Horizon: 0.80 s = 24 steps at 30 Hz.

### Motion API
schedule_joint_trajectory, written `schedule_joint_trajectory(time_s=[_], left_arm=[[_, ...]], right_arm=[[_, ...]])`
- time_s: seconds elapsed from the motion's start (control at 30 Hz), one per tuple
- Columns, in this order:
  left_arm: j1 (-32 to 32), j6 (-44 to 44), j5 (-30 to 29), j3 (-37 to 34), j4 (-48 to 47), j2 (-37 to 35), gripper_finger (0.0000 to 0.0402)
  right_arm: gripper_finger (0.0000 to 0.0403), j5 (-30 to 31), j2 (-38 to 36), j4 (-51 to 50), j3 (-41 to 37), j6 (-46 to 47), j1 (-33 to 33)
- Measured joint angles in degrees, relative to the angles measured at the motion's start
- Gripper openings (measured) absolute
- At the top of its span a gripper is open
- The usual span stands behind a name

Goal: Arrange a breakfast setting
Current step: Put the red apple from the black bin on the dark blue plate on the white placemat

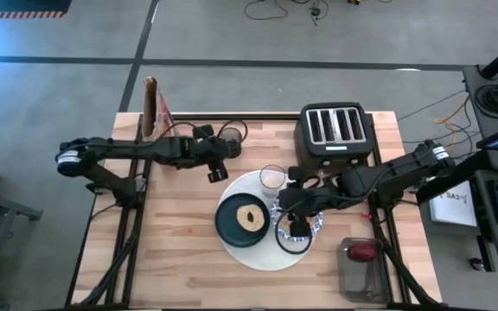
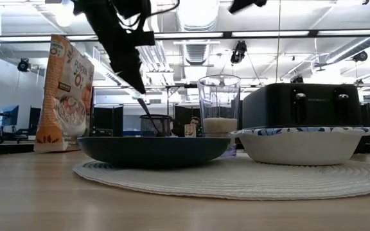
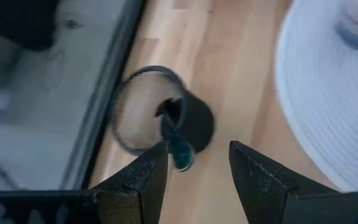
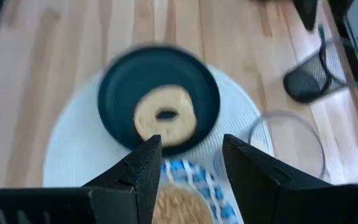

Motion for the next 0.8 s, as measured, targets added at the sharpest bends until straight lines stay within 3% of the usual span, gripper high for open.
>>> schedule_joint_trajectory(time_s=[0.1,0.53,0.67,0.8], left_arm=[[1.5,3.3,5.1,0.0,-0.4,0.7,0.0155],[2.0,7.5,2.9,0.0,0.3,3.9,0.0155],[1.5,7.2,2.8,0.1,1.1,3.5,0.0155],[1.3,7.0,2.8,1.2,0.9,2.8,0.0155]], right_arm=[[0.0162,0.0,0.1,-3.4,0.0,0.0,0.0],[0.0162,0.0,0.1,-11.7,-0.1,0.4,0.0],[0.0162,0.0,-0.2,-17.0,-0.1,5.5,0.0],[0.0162,-3.3,-0.8,-21.5,-0.1,17.5,0.0]])
